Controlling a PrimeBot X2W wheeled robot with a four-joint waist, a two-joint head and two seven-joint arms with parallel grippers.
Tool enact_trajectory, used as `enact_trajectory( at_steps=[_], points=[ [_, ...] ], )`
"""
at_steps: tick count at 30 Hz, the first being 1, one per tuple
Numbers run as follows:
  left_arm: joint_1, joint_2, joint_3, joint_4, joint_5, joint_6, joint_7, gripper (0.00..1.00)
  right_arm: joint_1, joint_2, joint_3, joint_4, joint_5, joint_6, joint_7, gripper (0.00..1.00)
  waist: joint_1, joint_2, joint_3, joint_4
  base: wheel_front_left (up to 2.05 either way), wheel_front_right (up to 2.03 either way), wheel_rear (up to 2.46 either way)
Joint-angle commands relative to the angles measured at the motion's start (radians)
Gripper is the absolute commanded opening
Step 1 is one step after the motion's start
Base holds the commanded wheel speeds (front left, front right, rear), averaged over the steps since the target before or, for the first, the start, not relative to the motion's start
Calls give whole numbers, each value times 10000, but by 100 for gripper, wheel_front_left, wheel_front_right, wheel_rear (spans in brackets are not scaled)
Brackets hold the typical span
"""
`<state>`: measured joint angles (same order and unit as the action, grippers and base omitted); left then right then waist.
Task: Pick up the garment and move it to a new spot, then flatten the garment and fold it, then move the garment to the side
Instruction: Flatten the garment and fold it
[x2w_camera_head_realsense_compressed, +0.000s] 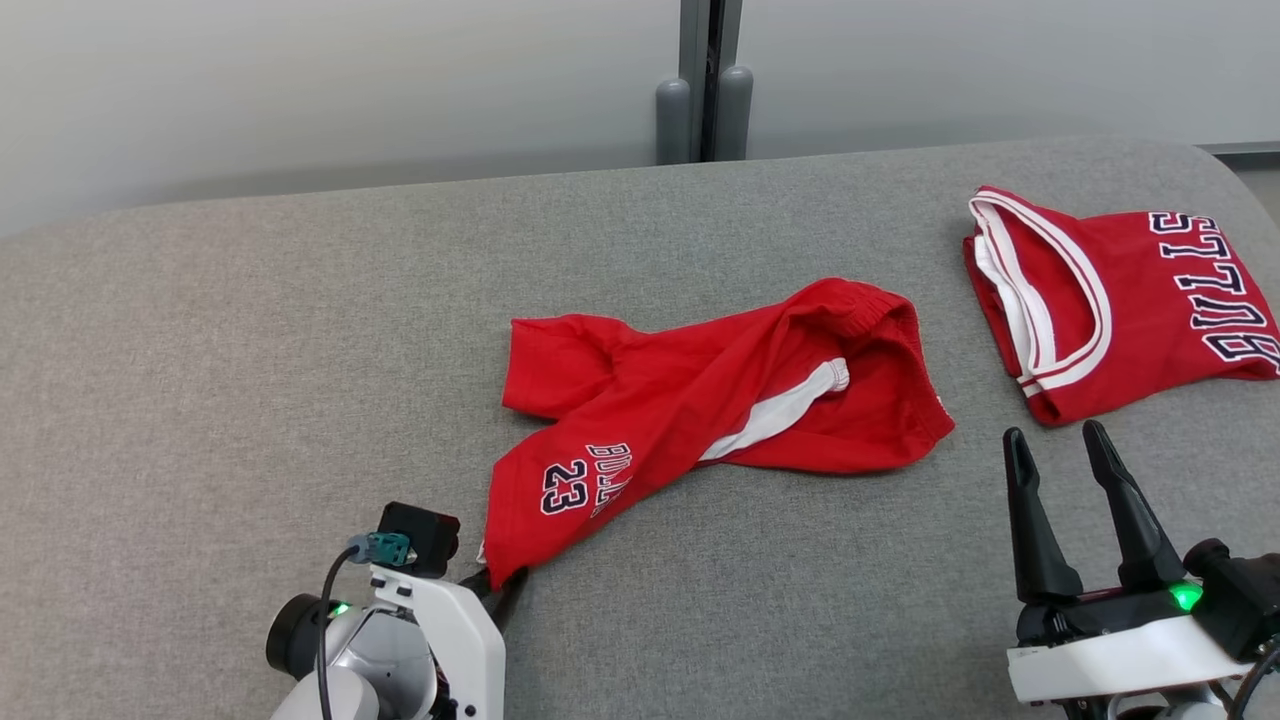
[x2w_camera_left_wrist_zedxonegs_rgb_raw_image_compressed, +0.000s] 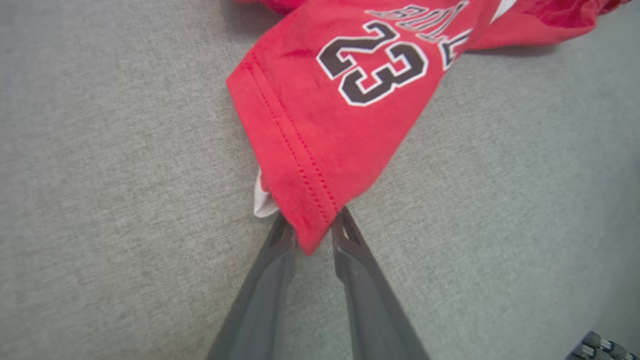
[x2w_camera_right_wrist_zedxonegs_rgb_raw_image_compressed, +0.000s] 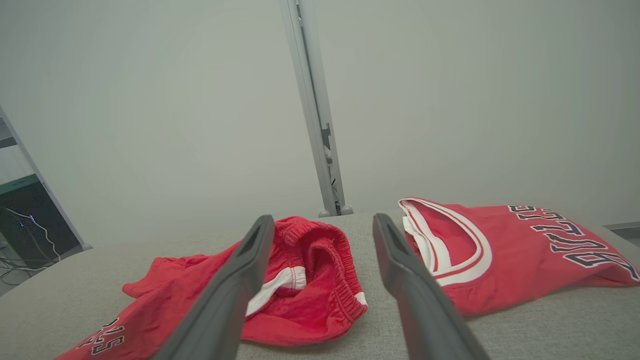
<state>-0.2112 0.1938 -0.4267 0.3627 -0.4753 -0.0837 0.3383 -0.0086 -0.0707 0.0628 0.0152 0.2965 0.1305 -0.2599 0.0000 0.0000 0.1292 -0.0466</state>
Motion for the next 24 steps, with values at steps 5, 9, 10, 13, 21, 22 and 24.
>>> enact_trajectory(
  at_steps=[5,9,10,13,21,22,24],
  points=[
    [-170,109,-150,-139,-110,-137,164,0,0,-5,7,94,-51,8,-57,100,0,0,-71,52,0,0,0],
    [-140,252,-237,-686,-571,-289,589,0,51,-4,5,148,-53,8,-59,100,0,0,-162,81,0,0,0],
    [-93,321,-274,-945,-784,-329,779,0,68,-3,-7,157,-51,8,-57,100,0,0,-186,87,0,0,0],
    [-60,796,-329,-1900,-1283,-404,1397,0,107,-16,-32,178,-50,8,-57,100,0,0,-236,110,0,0,0],
    [-230,1465,321,-4138,-4789,-466,2910,0,116,-68,-11,372,-51,8,40,100,0,0,-309,114,0,0,0],
    [-355,1547,472,-4181,-5476,-467,3160,0,93,-75,6,394,-47,8,73,100,0,0,-309,101,0,0,0],
    [-536,1820,804,-3971,-6646,-468,3694,0,42,-95,48,447,-28,8,115,100,0,0,-307,50,0,0,0]
  ],
)
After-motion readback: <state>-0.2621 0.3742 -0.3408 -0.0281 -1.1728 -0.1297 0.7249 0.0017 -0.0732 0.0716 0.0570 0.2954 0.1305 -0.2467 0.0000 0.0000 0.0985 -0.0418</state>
